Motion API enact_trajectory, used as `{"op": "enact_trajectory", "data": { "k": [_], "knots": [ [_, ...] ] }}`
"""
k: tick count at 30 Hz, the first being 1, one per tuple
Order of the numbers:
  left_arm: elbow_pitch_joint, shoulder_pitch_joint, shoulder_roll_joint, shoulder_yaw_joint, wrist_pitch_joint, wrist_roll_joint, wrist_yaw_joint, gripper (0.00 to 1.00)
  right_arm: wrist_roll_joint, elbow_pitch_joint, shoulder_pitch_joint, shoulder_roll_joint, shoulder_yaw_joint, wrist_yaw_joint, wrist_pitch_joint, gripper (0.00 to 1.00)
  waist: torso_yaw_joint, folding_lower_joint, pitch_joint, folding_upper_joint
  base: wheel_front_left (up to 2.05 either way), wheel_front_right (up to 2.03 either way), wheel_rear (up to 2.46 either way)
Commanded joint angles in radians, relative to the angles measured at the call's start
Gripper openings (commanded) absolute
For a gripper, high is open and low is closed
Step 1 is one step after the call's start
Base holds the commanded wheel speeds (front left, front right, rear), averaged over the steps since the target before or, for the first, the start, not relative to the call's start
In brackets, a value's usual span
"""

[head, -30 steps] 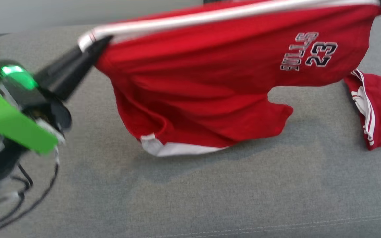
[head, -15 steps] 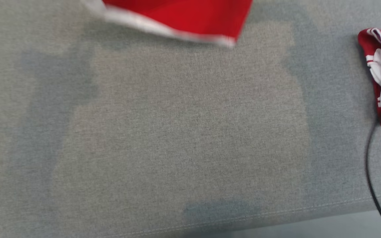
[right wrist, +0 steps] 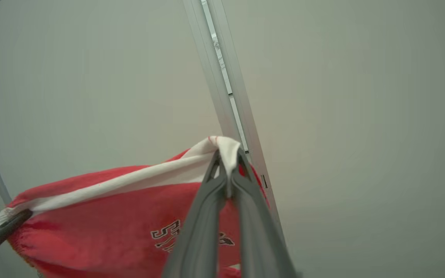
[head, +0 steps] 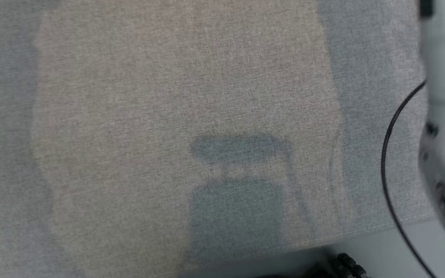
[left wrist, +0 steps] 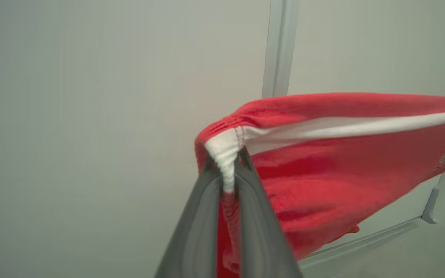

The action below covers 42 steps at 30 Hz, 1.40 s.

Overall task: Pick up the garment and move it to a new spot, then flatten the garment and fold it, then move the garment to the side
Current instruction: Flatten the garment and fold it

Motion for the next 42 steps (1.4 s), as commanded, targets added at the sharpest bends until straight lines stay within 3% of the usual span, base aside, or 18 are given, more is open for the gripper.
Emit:
{"op": "enact_trajectory", "data": {
  "k": [1,4,7,10,12,20,28,34,38,42],
  "knots": [
    [-0.029,0.055,0.015,-0.017,-0.008,-0.004,-0.002,0.00,0.028,-0.038,0.080,-0.006,0.032,-0.002,-0.003,0.00,-0.036,-0.0003,0.042,0.0109,0.00,0.00,0.00],
    [-0.164,0.196,0.078,-0.035,-0.007,-0.038,-0.003,0.00,0.065,-0.137,0.269,-0.005,0.120,-0.002,-0.003,0.00,-0.050,-0.0003,0.035,0.0109,0.00,0.00,0.00],
    [-0.287,0.379,0.138,-0.049,-0.008,-0.089,-0.002,0.00,0.104,-0.218,0.459,-0.053,0.173,-0.002,-0.004,0.00,-0.051,-0.0003,0.009,0.0109,0.00,0.00,0.00],
    [-0.377,0.546,0.201,-0.059,-0.008,-0.068,-0.002,0.00,0.142,-0.286,0.621,-0.112,0.209,-0.002,-0.004,0.00,-0.049,-0.0003,-0.026,0.0109,0.00,0.00,0.00],
    [-0.435,0.641,0.219,-0.080,-0.008,0.006,-0.003,0.00,0.181,-0.335,0.721,-0.155,0.237,-0.002,-0.004,0.00,-0.035,-0.0003,-0.057,0.0109,0.00,0.00,0.00],
    [-0.578,1.034,0.176,-0.074,-0.007,0.066,0.049,0.00,0.248,-0.399,1.001,-0.309,0.290,-0.002,-0.004,0.00,-0.003,-0.0003,-0.216,0.0109,0.00,0.00,0.00],
    [-0.694,1.412,0.122,-0.052,-0.007,0.064,0.136,0.00,0.316,-0.450,1.308,-0.369,0.256,-0.002,-0.004,0.00,0.015,-0.0003,-0.364,0.0109,0.00,0.00,0.00],
    [-0.780,1.610,0.032,-0.020,-0.007,0.021,0.167,0.00,0.385,-0.547,1.522,-0.422,0.232,-0.002,-0.004,0.00,0.034,-0.0003,-0.416,0.0109,0.00,0.00,0.00],
    [-0.834,1.648,0.005,-0.006,-0.005,-0.001,0.181,0.00,0.413,-0.614,1.534,-0.421,0.185,-0.002,0.006,0.00,0.041,-0.0003,-0.406,0.0109,0.00,0.00,0.00],
    [-0.861,1.571,-0.009,0.004,0.039,-0.029,0.178,0.00,0.409,-0.610,1.398,-0.393,0.168,-0.002,0.042,0.00,0.053,-0.0003,-0.357,0.0109,0.00,0.00,0.00]
  ]
}}
